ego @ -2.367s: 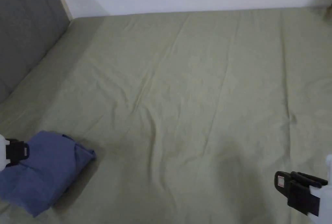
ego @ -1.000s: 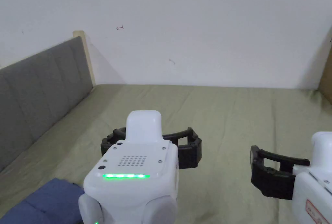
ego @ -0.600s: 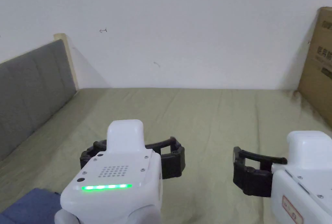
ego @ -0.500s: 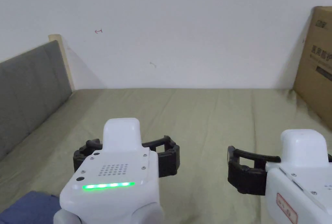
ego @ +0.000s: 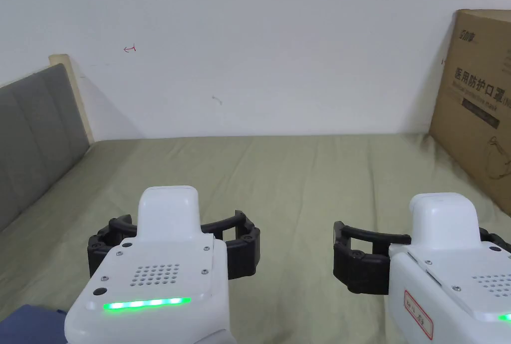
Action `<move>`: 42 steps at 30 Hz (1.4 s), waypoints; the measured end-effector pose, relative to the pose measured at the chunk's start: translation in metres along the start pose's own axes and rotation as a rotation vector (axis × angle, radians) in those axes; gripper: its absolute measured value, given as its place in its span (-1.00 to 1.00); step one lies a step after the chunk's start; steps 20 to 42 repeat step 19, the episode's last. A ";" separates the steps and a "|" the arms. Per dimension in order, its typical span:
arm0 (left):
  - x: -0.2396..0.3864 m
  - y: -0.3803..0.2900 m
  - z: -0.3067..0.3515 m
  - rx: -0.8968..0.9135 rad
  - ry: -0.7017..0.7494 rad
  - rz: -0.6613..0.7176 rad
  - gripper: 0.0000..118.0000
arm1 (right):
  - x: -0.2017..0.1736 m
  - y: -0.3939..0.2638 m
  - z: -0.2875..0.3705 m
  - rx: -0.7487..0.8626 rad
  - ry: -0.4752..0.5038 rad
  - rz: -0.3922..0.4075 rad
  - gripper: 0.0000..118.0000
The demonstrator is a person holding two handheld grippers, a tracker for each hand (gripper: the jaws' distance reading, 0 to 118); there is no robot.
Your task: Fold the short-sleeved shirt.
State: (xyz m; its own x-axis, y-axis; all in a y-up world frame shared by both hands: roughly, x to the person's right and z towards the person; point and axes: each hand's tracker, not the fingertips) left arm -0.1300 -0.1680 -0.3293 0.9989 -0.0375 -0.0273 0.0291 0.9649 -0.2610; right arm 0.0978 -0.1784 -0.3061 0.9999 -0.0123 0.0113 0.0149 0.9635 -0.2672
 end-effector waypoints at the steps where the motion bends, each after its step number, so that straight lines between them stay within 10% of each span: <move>1: 0.000 0.000 0.001 -0.004 0.001 0.002 1.00 | 0.000 0.000 0.000 0.001 -0.001 0.002 1.00; 42: -0.002 -0.005 0.008 0.037 -0.015 0.016 1.00 | 0.004 0.000 0.003 0.007 -0.013 -0.003 1.00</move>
